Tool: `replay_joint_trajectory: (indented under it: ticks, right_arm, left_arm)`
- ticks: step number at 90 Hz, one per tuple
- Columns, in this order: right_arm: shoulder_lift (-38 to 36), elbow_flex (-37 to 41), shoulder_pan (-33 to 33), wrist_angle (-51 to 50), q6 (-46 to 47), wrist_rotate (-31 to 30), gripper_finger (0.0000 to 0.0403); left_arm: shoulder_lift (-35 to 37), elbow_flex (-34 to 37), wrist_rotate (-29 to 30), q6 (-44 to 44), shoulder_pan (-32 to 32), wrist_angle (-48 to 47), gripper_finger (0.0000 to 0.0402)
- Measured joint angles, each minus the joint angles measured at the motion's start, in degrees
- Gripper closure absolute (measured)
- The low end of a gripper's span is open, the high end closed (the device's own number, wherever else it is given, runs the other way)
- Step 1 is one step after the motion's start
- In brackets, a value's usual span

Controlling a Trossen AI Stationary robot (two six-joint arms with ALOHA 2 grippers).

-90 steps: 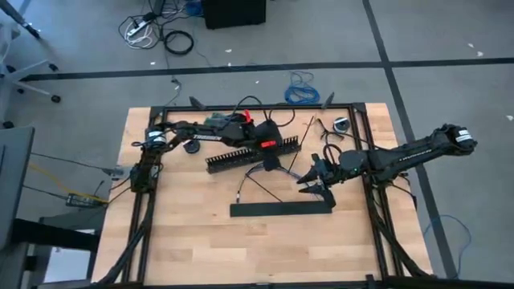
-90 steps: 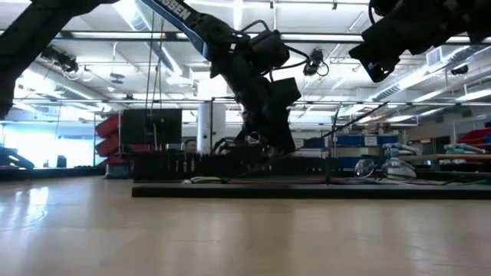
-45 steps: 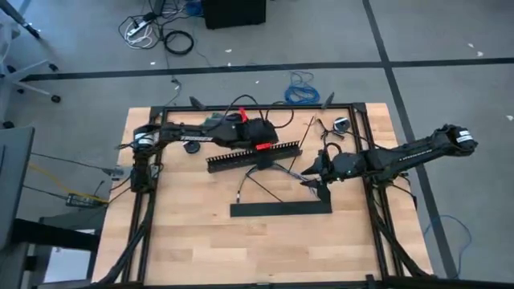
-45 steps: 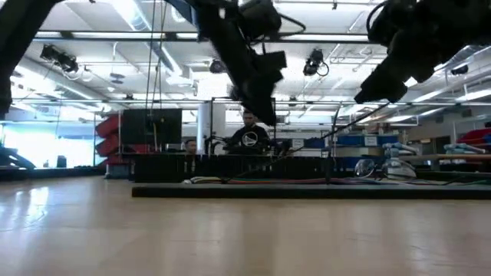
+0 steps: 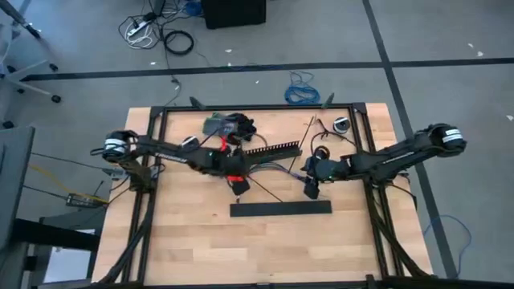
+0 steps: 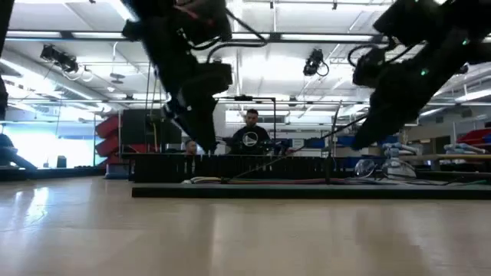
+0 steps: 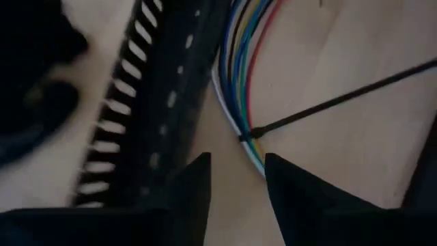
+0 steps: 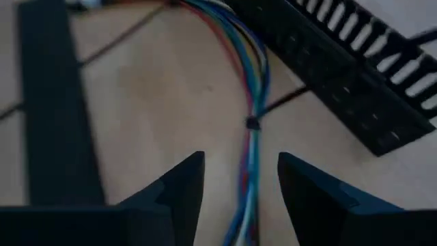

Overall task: Ziptie cables
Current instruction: Put the ziptied wire cables into the black cable duct

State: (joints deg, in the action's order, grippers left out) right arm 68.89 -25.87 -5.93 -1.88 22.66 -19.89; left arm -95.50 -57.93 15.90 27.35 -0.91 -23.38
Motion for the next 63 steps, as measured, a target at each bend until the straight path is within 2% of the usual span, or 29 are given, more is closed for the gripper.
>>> replay_joint_trajectory:
  ticks: [11,26,42,63]
  right_arm:
    - [3.3,0.0,1.8,3.2,0.1,-0.1,0.022]
    - [6.9,0.0,4.1,6.4,-0.2,0.5,0.022]
    - [10.0,0.0,5.8,7.8,-0.2,1.3,0.0219]
    - [14.1,0.0,6.2,12.6,-0.3,5.6,0.0221]
  left_arm:
    - [-0.8,3.6,-3.3,4.8,-0.3,7.1,0.0271]
    - [-1.6,4.3,-6.5,7.4,-0.4,8.5,0.0271]
    - [-1.7,4.3,-6.6,8.0,-0.4,8.3,0.0271]
    - [-5.6,4.3,-5.9,7.9,-0.4,7.4,0.0271]
